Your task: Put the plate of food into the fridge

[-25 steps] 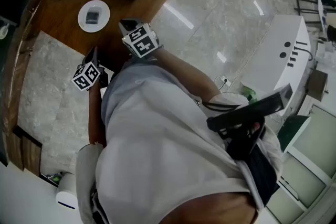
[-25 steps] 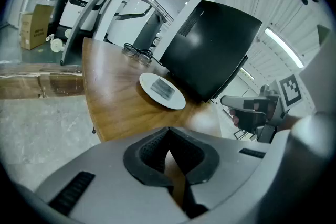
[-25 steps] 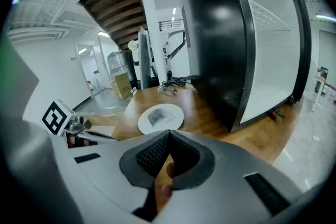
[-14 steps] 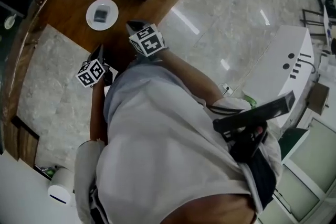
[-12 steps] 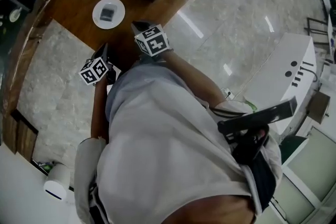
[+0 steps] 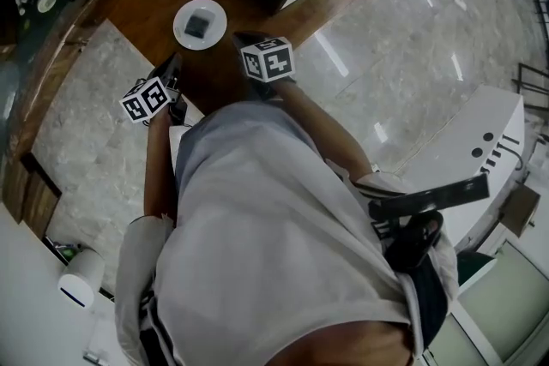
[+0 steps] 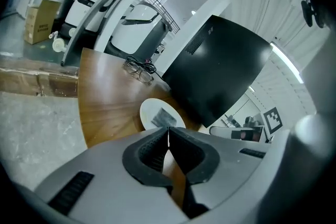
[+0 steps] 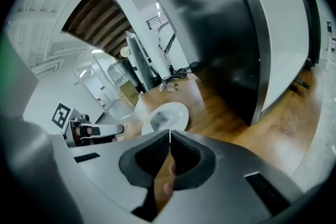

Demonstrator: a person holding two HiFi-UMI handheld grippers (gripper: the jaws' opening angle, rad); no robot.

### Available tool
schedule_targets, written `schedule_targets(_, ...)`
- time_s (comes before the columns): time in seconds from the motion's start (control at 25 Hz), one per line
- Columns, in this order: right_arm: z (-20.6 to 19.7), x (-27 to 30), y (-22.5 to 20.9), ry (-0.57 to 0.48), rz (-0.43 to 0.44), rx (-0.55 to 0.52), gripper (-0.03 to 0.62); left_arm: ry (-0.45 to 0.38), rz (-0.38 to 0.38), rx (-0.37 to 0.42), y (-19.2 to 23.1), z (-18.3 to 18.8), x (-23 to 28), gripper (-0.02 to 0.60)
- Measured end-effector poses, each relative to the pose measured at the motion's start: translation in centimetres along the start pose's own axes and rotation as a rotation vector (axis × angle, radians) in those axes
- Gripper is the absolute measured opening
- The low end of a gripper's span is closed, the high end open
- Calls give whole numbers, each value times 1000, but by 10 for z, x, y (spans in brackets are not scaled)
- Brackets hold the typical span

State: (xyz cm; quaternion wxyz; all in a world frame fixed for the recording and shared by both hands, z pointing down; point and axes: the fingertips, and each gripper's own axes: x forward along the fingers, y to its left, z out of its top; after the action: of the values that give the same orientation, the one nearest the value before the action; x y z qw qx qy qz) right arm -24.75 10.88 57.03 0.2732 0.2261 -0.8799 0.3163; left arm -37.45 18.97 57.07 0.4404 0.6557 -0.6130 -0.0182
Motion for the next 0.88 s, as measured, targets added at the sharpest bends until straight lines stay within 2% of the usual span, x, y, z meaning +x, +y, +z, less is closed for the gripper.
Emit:
schedule_targets(0.12,-4,7,-7,18,12,38,15,41,16,30,8,10,16,18)
schedule_targets(0.28,-11,16,-7,60,85,94,17,88,61,71,25,18,34,18)
schedule_targets(0.56,-9,32,-9,101,188,176,18,153,119,84,49,25,52,18)
schedule_targets(0.68,-5,43,-18,96,166,192,18,180,134,109,57,27,58,18)
schedule_targets(0.88,-4,58,-32,125,154,289,32,213,151,112,70,30,63,18)
